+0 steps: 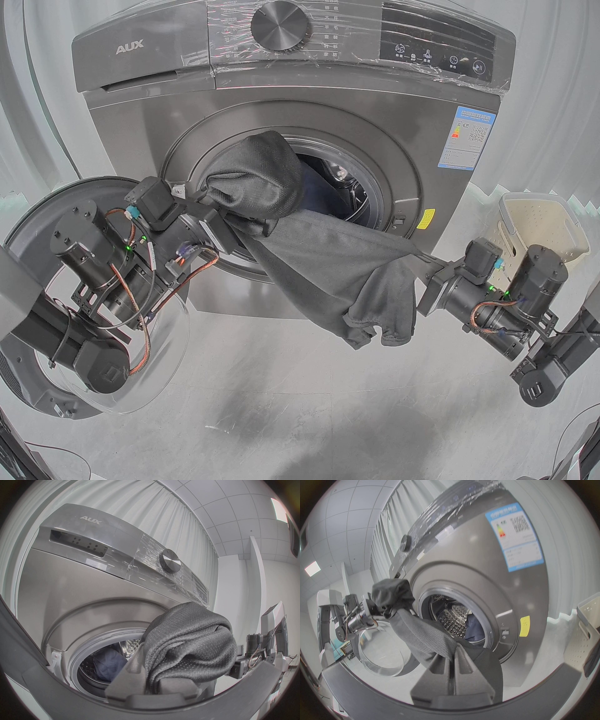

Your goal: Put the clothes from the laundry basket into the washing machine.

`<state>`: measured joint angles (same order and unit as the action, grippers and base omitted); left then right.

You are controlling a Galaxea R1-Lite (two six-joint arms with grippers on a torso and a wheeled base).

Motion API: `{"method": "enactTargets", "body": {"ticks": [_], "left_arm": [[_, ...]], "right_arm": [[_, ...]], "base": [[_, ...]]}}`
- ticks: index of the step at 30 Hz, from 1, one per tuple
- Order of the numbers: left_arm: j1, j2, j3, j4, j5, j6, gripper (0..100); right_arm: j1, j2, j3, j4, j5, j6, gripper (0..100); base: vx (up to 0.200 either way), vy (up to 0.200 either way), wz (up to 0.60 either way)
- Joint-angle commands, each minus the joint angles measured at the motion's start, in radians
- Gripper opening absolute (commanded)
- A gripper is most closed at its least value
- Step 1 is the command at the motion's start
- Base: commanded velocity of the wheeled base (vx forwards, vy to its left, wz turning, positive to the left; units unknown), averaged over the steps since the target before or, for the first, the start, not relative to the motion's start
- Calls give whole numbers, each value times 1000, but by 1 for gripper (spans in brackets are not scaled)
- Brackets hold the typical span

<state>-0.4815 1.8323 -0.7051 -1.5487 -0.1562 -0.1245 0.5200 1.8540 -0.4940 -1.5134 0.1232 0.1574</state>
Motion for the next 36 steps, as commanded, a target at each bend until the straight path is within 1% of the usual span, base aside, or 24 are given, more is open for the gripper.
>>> {"method": "enactTargets", "body": {"ticks": [1,3,11,18,19,28,34,36], "left_arm": [[1,16,3,-2,3,3,0],[3,16,9,-2,6,8,0],[-3,16,10,-2,7,5,0],[-11,15,7,-2,7,5,0],[-11,13,6,-2,7,5,0],[-20,12,3,-2,7,5,0],[-25,15,6,-2,7,5,0],[-29,13,9,-2,7,6,0]], "right_arm": [[-2,-79,19,2,-8,4,0],[0,-81,20,2,-8,4,0],[-3,-53,69,-7,1,2,0],[-18,-21,58,-10,1,2,0],[-18,-19,55,-10,1,2,100],[-18,-19,46,-11,0,14,100],[-6,2,65,-25,0,17,100],[5,14,86,-27,1,17,100]], "base": [[0,0,0],[0,0,0],[0,0,0],[0,0,0],[0,0,0],[0,0,0],[0,0,0],[0,0,0]]}}
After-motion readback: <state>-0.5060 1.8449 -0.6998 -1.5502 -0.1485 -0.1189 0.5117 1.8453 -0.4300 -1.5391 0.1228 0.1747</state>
